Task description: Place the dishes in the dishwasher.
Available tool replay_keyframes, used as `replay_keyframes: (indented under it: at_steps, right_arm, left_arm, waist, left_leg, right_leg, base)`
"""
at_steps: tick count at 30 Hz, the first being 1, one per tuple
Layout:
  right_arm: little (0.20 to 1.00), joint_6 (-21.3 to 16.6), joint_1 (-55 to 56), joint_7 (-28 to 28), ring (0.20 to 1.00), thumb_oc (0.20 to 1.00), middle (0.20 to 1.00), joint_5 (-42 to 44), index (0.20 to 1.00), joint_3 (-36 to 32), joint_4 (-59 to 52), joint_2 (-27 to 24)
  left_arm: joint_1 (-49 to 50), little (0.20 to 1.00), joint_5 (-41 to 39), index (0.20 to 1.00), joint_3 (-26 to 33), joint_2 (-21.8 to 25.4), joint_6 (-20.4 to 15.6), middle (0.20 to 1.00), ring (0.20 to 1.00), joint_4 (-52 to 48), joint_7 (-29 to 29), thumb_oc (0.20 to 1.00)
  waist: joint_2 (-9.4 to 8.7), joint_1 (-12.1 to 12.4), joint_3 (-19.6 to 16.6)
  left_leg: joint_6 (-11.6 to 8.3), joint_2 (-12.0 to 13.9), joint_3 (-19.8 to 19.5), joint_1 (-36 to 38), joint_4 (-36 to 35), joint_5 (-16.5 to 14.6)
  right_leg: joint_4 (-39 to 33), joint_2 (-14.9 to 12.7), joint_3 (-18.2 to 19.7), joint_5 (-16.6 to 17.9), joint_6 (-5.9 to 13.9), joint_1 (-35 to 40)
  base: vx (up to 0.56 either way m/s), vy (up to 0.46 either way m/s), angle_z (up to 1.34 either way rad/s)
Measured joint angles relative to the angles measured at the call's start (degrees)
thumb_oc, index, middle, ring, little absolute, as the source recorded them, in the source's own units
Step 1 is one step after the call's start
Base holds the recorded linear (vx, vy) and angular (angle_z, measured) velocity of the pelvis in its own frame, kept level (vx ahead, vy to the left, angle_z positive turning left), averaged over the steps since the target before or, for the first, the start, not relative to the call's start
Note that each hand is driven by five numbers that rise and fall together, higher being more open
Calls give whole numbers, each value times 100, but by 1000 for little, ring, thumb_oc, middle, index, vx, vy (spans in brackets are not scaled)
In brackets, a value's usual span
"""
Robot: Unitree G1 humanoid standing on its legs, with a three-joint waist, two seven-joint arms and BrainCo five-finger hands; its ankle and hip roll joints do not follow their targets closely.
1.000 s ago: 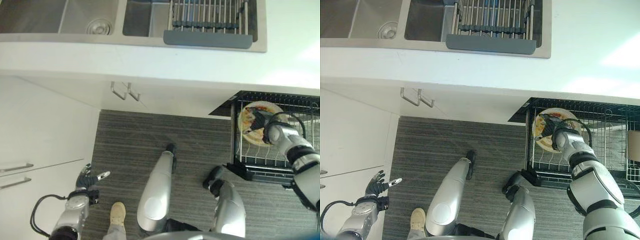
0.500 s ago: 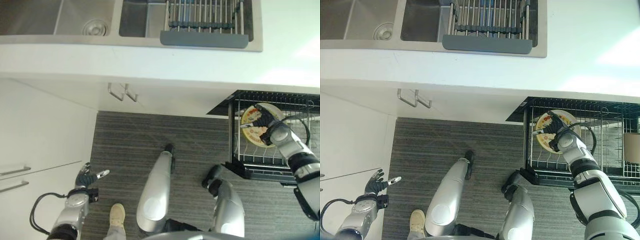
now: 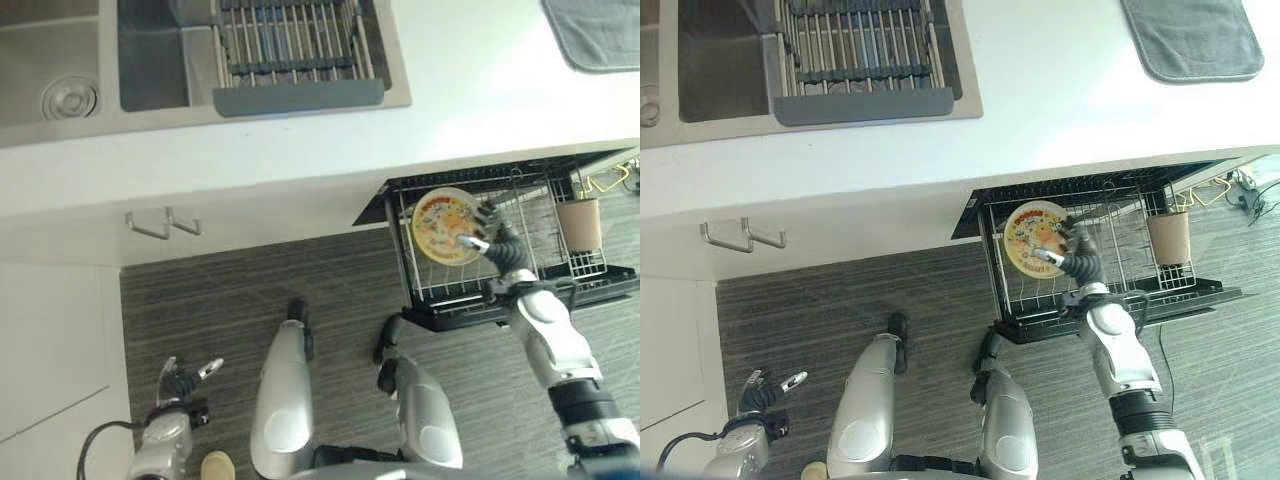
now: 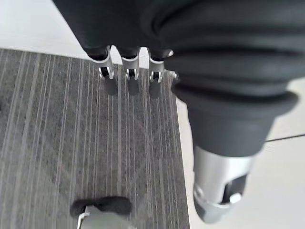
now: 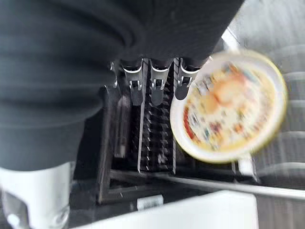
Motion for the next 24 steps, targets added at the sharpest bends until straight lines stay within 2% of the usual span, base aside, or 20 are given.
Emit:
replay_keyframes:
  at_steps: [2, 3, 4, 7, 10, 11, 12, 13, 14, 15, 17, 18, 19, 21, 23, 24]
  right_arm:
    - [1000, 81, 359, 107, 1000, 1000, 1000, 4, 1000, 31, -448, 235]
    - [1000, 141, 507, 145, 1000, 1000, 1000, 5, 1000, 2, -521, 147]
    - [1000, 185, 548, 147, 1000, 1000, 1000, 60, 1000, -102, -520, 126]
    - [1000, 184, 694, 213, 1000, 1000, 1000, 302, 1000, -305, -693, 131]
    - [1000, 146, 836, 535, 1000, 1000, 1000, 675, 1000, -366, -1120, 138]
    - [1000, 114, 841, 630, 1000, 1000, 1000, 811, 1000, -366, -1168, 156]
    - [1000, 32, 838, 708, 1000, 1000, 1000, 922, 1000, -365, -1215, 231]
    - [1000, -100, 840, 784, 1000, 1000, 1000, 1014, 1000, -364, -1329, 229]
    - [1000, -205, 856, 823, 1000, 1000, 1000, 1013, 1000, -371, -1375, 227]
    - [1000, -318, 849, 831, 1000, 1000, 1000, 1014, 1000, -380, -1451, 220]
    - [1000, -446, 826, 792, 1000, 1000, 1000, 1010, 1000, -413, -1476, 194]
    - [1000, -421, 827, 740, 1000, 1000, 1000, 1005, 1000, -454, -1471, 98]
    - [1000, -420, 804, 686, 1000, 1000, 1000, 1004, 1000, -513, -1435, 21]
    - [1000, -440, 907, 576, 1000, 1000, 1000, 1000, 1000, -797, -1212, -156]
    - [1000, -420, 1058, 484, 1000, 1000, 1000, 911, 1000, -967, -740, -306]
    - [740, -418, 1197, 442, 740, 740, 740, 821, 740, -1151, -505, -320]
  left_arm:
    - [63, 1000, 4, 1000, -52, -110, -15, 1000, 1000, 226, 75, 1000]
    - [62, 1000, 21, 1000, -139, -62, -49, 1000, 1000, 230, 78, 1000]
    - [-30, 1000, 108, 1000, -138, -25, -70, 1000, 1000, 264, 81, 1000]
    - [-112, 1000, 262, 1000, -154, -19, -58, 1000, 1000, 505, 131, 1000]
    - [-133, 1000, 558, 1000, -153, 93, 59, 1000, 1000, 713, 251, 1000]
    - [-134, 1000, 606, 1000, -142, 178, 70, 1000, 1000, 777, 302, 1000]
    - [-138, 1000, 617, 1000, -138, 227, 110, 1000, 1000, 958, 351, 1000]
    - [-131, 1000, 622, 1000, -129, 175, 181, 1000, 1000, 1143, 403, 1000]
    - [-99, 1000, 624, 1000, -114, 197, 206, 1000, 1000, 1195, 433, 1000]
    - [-61, 1000, 645, 1000, -83, 196, 256, 1000, 1000, 1260, 440, 1000]
    - [-11, 1000, 783, 1000, -122, 227, 349, 1000, 1000, 1459, 421, 1000]
    - [7, 1000, 786, 1000, -84, 205, 371, 1000, 1000, 1575, 396, 1000]
    - [47, 1000, 785, 1000, -85, 111, 438, 1000, 1000, 1712, 386, 1000]
    - [294, 1000, 915, 1000, -165, -264, 468, 1000, 1000, 1756, 283, 1000]
    - [424, 1000, 1004, 1000, -156, -502, 455, 1000, 1000, 1816, 275, 1000]
    - [454, 1000, 1004, 1000, -151, -572, 445, 1000, 1000, 1843, 273, 1000]
  waist:
    - [-272, -57, -216]
    - [-486, -258, -476]
    - [-596, -325, -567]
    - [-655, -432, -897]
    - [-657, -549, -1184]
    - [-710, -556, -1253]
    - [-628, -496, -1333]
    - [-404, -480, -1377]
    - [-316, -504, -1403]
    - [-322, -485, -1494]
    - [-365, -481, -1678]
    - [-413, -476, -1716]
    - [-321, -465, -1754]
    - [15, -512, -1921]
    - [172, -526, -2009]
    - [199, -515, -2036]
  left_leg:
    - [-36, -17, 217, 330, -232, 23]
    - [-56, 5, 224, 358, -244, 9]
    - [-75, 29, 259, 396, -236, -2]
    - [-116, 65, 429, 518, -195, -96]
    - [-103, 115, 645, 528, -85, -248]
    - [-77, 170, 788, 551, -48, -283]
    - [-29, 343, 908, 577, -36, -253]
    - [-17, 601, 984, 604, -30, -238]
    - [-35, 638, 994, 630, -72, -199]
    - [-104, 639, 1018, 714, -167, -138]
    - [-254, 617, 1014, 755, -263, -54]
    - [-306, 557, 1034, 823, -306, 10]
    - [-411, 601, 1014, 905, -352, 50]
    - [-605, 689, 868, 1009, -649, 219]
    - [-693, 663, 840, 1266, -1063, 457]
    - [-719, 625, 835, 1452, -1303, 583]
  right_leg:
    - [-424, 28, 133, 254, 117, 307]
    - [-497, 71, 137, 261, 113, 347]
    - [-497, 100, 180, 267, 103, 352]
    - [-504, 103, 341, 293, 111, 369]
    - [-599, 92, 464, 475, 132, 337]
    - [-747, 77, 423, 379, 85, 299]
    - [-823, 76, 139, 28, 189, 368]
    - [-428, 62, -199, -102, 133, 299]
    - [-218, -26, -224, -100, 135, 302]
    - [-145, -178, -238, -99, 136, 389]
    - [-313, -282, -245, -109, 145, 752]
    - [-394, -271, -250, -118, 169, 926]
    - [-519, -174, -226, -34, 301, 1015]
    - [-674, 28, -220, -34, 179, 1047]
    - [-840, 140, -211, 3, 97, 1219]
    - [-889, 161, -228, 2, 101, 1327]
  base:
    - [25, 109, -38]
    - [37, 139, -28]
    - [50, 168, -19]
    - [32, 139, -30]
    - [19, 33, -38]
    - [31, -51, -65]
    - [-33, -94, -82]
    - [-2, -180, -62]
    - [11, -161, -38]
    - [61, -192, -7]
    - [76, -116, 3]
    - [76, -54, -2]
    - [69, -44, -12]
    - [114, -42, -24]
    - [97, -56, -11]
    - [34, -61, 13]
